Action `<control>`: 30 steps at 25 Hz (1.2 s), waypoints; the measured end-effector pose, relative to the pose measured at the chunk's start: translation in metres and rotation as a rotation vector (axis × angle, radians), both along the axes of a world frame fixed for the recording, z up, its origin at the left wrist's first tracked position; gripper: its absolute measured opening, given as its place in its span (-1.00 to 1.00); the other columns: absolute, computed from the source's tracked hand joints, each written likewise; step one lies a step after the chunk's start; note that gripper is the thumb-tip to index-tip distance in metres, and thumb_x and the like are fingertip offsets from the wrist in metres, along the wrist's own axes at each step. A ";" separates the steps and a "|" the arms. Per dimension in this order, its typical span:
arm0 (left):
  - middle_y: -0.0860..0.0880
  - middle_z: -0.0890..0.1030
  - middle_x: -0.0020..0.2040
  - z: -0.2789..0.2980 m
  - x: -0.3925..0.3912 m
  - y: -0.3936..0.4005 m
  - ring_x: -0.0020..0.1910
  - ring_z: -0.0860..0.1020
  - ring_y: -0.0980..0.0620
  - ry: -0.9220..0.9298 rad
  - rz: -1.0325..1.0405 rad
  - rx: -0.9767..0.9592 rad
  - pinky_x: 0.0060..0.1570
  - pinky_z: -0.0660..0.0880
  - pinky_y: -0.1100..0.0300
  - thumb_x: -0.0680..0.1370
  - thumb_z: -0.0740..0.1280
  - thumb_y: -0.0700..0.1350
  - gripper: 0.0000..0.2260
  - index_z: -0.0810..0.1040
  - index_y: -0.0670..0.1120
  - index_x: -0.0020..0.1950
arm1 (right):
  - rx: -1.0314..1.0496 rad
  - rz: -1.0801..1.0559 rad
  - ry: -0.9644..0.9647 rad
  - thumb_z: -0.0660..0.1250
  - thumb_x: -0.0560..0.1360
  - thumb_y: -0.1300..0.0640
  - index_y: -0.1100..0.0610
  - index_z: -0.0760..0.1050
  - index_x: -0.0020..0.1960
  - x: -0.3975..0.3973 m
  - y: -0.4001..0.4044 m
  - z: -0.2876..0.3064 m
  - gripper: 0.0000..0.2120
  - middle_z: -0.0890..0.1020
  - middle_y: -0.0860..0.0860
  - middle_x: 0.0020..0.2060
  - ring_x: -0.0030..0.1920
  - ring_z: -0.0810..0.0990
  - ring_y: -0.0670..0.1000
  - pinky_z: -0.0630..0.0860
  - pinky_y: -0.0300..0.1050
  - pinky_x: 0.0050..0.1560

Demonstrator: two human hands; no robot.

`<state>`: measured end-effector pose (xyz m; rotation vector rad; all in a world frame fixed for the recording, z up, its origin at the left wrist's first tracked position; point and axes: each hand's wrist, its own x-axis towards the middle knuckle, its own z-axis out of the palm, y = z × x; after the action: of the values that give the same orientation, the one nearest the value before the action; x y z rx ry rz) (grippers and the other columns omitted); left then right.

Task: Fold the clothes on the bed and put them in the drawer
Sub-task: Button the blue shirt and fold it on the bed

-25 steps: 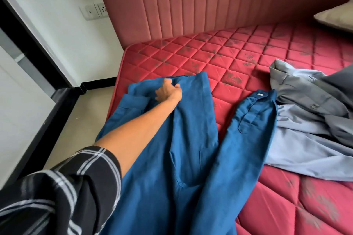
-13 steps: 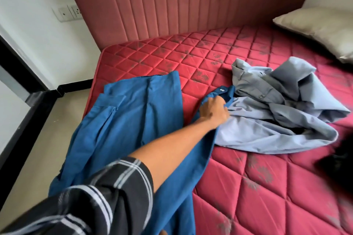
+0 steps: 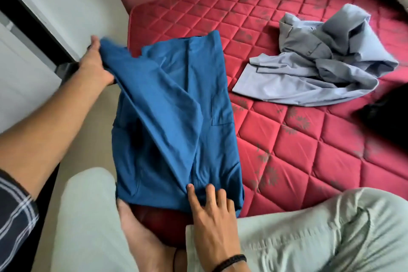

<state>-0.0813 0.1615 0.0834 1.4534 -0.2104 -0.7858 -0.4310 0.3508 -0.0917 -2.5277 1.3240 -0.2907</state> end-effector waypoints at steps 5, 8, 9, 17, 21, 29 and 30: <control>-0.09 0.74 -0.11 0.014 0.032 0.069 -0.12 0.74 -0.08 0.086 0.241 -0.140 -0.24 0.68 -0.04 0.52 0.53 -0.03 -0.79 0.59 -0.10 0.02 | 0.123 0.027 0.008 0.14 0.30 0.27 -0.14 0.47 0.44 -0.025 0.001 0.014 -0.26 0.50 0.07 0.22 -0.01 0.51 0.17 0.59 0.06 0.00; -0.06 0.75 -0.19 0.051 0.043 0.087 -0.20 0.74 -0.03 0.055 0.218 -0.247 -0.18 0.69 0.03 0.56 0.48 -0.02 -0.83 0.63 -0.09 0.05 | 0.319 0.113 0.046 0.20 0.52 0.21 -0.17 0.36 0.52 -0.027 -0.015 0.026 -0.40 0.37 0.00 0.34 0.17 0.42 0.15 0.36 -0.05 0.36; -0.03 0.75 -0.23 0.067 0.043 0.094 -0.22 0.74 0.00 0.029 0.215 -0.274 -0.20 0.68 0.07 0.57 0.47 -0.03 -0.84 0.64 -0.09 0.05 | 0.354 0.131 0.069 0.24 0.56 0.14 -0.16 0.37 0.50 -0.026 -0.022 0.034 -0.47 0.36 -0.03 0.32 0.21 0.43 0.13 0.31 -0.10 0.38; 0.00 0.74 0.02 0.103 0.071 0.171 -0.02 0.72 0.02 -0.282 0.188 -0.223 -0.09 0.65 0.14 0.55 0.49 -0.04 -0.74 0.65 -0.07 0.21 | 0.467 0.183 0.232 0.39 0.49 -0.22 -0.13 0.44 -0.14 -0.010 -0.056 0.071 -0.78 0.50 -0.12 -0.04 0.09 0.57 -0.05 0.36 -0.28 0.02; 0.03 0.72 -0.02 0.123 0.030 0.158 -0.08 0.68 0.07 -0.473 -0.040 -0.133 0.08 0.65 0.02 0.62 0.40 -0.08 -0.84 0.63 -0.05 0.19 | 0.449 0.382 0.175 0.44 0.48 -0.28 -0.02 0.43 0.44 0.032 -0.095 0.147 -0.38 0.58 -0.07 0.25 0.17 0.59 -0.07 0.48 -0.21 0.21; -0.03 0.69 0.10 0.114 -0.192 0.108 0.07 0.63 0.06 -0.836 -0.873 -0.298 0.14 0.53 0.11 0.62 0.39 0.05 -0.73 0.66 -0.09 0.20 | 0.580 0.022 -1.107 0.51 0.52 0.15 0.30 0.53 0.24 0.021 -0.169 0.239 -0.62 0.71 0.06 -0.05 -0.10 0.69 -0.01 0.60 -0.05 -0.10; 0.03 0.69 0.09 0.098 -0.200 0.109 0.08 0.64 0.12 -1.010 -0.716 -0.326 0.13 0.53 0.17 0.58 0.42 0.10 -0.71 0.66 -0.05 0.19 | 0.563 -0.071 -1.210 0.40 0.57 0.26 0.29 0.56 0.23 0.001 -0.178 0.234 -0.75 0.72 0.07 -0.05 -0.11 0.70 -0.02 0.61 -0.08 -0.09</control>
<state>-0.2810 0.2709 0.1818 1.3401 -1.6138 -0.4549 -0.4304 0.1724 0.1421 -1.3470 0.7862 -1.0567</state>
